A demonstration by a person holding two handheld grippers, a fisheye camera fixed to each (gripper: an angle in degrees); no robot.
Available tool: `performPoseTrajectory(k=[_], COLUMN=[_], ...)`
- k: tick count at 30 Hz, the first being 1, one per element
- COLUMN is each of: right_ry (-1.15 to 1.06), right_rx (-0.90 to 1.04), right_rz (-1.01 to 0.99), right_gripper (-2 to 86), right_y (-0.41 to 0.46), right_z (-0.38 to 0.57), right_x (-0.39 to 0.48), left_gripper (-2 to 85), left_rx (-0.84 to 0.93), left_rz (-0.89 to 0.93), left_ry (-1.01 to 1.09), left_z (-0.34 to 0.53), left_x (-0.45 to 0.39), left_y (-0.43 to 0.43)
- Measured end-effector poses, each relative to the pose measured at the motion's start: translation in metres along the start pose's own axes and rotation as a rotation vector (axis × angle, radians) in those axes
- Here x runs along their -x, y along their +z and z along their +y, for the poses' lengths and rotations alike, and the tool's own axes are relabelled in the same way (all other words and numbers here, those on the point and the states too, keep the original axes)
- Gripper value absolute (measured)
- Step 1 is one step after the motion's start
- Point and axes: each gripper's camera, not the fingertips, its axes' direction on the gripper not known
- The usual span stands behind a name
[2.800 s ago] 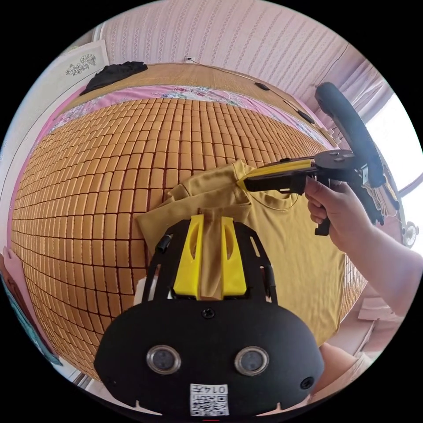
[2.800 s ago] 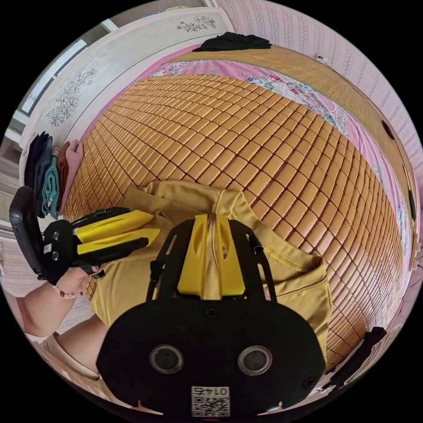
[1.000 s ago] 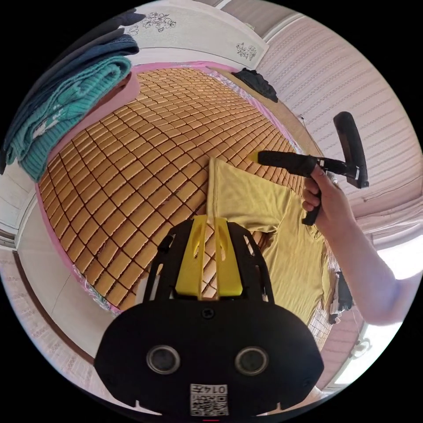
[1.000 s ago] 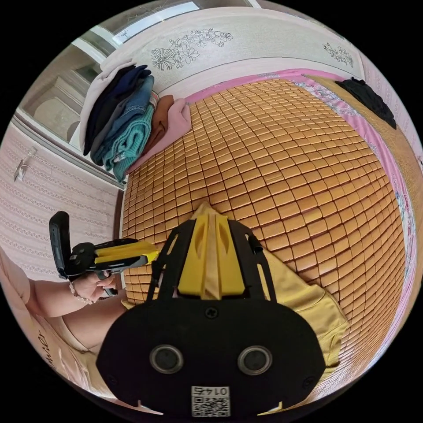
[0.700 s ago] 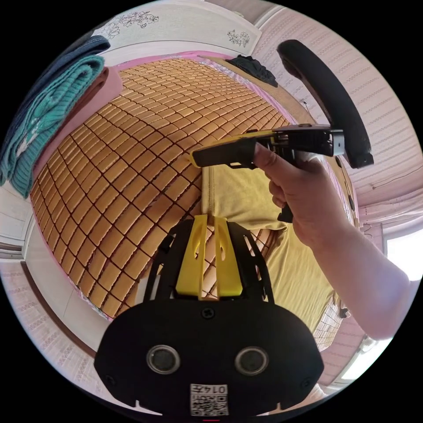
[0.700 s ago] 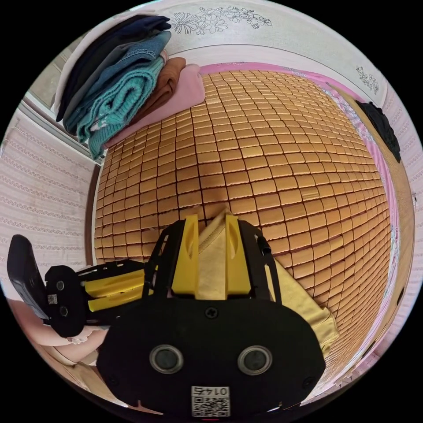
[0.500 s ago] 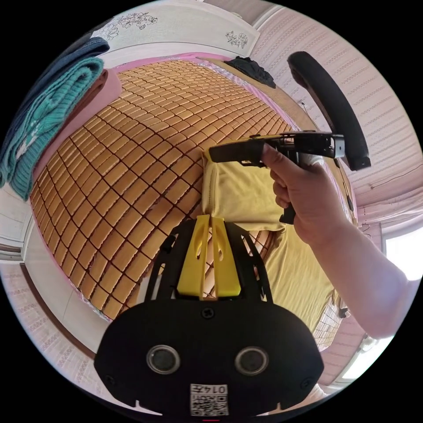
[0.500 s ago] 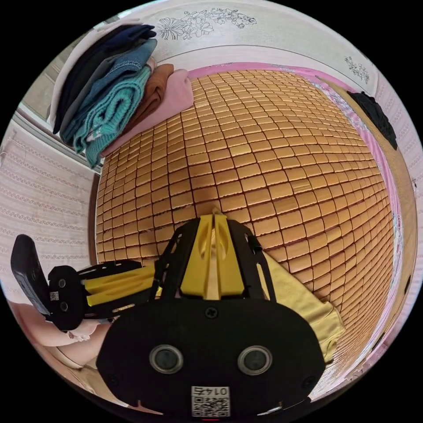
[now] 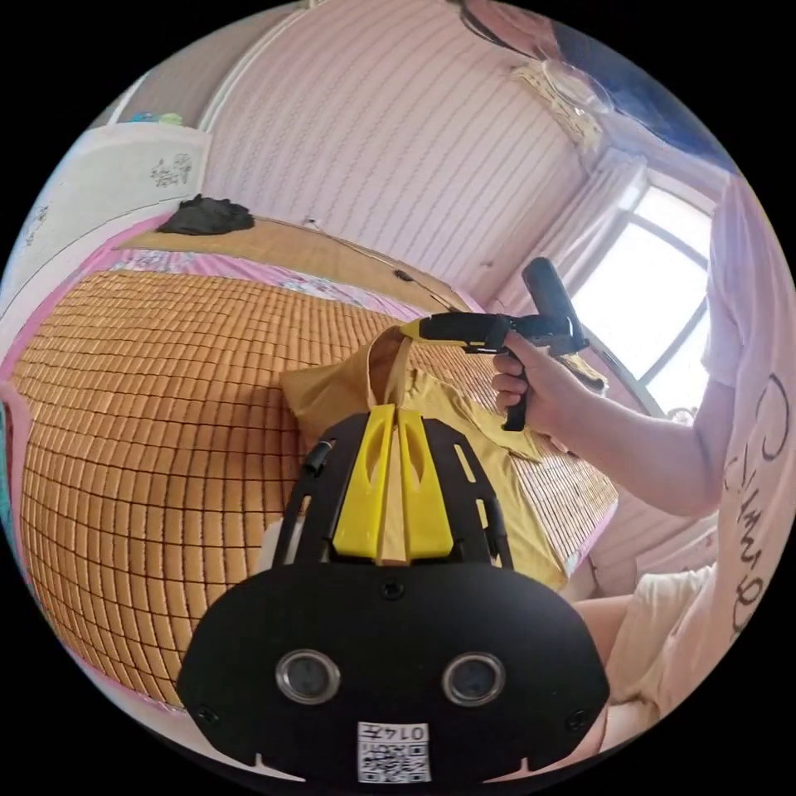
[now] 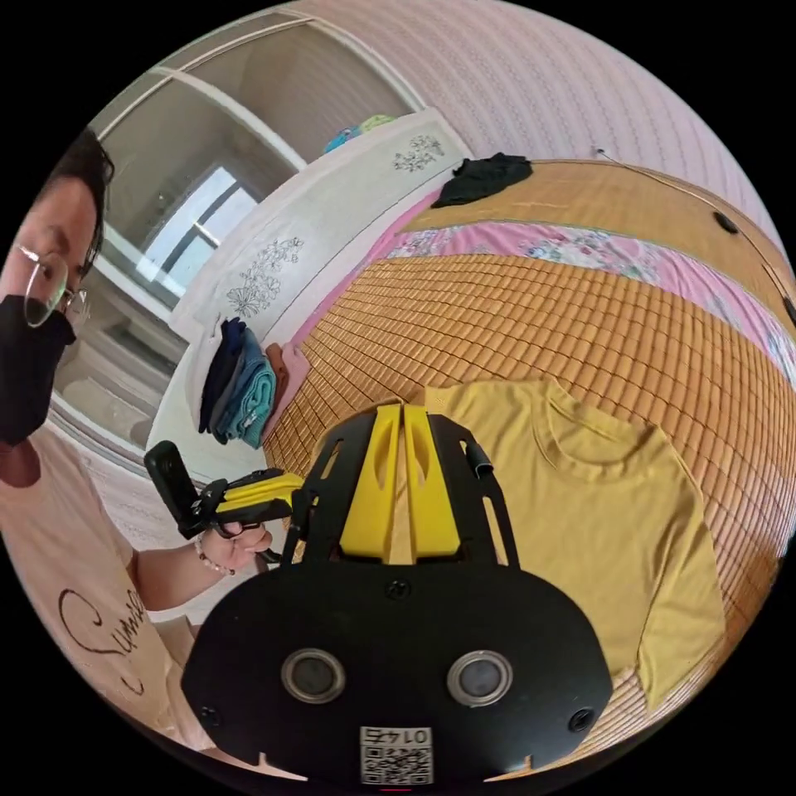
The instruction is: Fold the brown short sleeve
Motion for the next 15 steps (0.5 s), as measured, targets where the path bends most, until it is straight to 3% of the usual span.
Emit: performPoseTrajectory(k=[5, 8, 15], right_ry=[0.181, 0.209, -0.073], right_rx=[0.256, 0.303, 0.215], right_rz=[0.246, 0.258, 0.197], right_gripper=[6.3, 6.8, 6.6], right_y=[-0.014, -0.017, 0.031], right_z=[0.076, 0.092, 0.013], right_x=[-0.064, -0.08, -0.049], left_gripper=[3.4, 3.8, 4.1], left_rx=[0.275, 0.305, 0.325], left_rz=[0.052, -0.025, -0.32], left_ry=[-0.011, -0.009, 0.05], left_z=[0.013, 0.007, -0.03], left_x=[-0.025, -0.03, -0.025], left_y=[0.072, 0.084, 0.112])
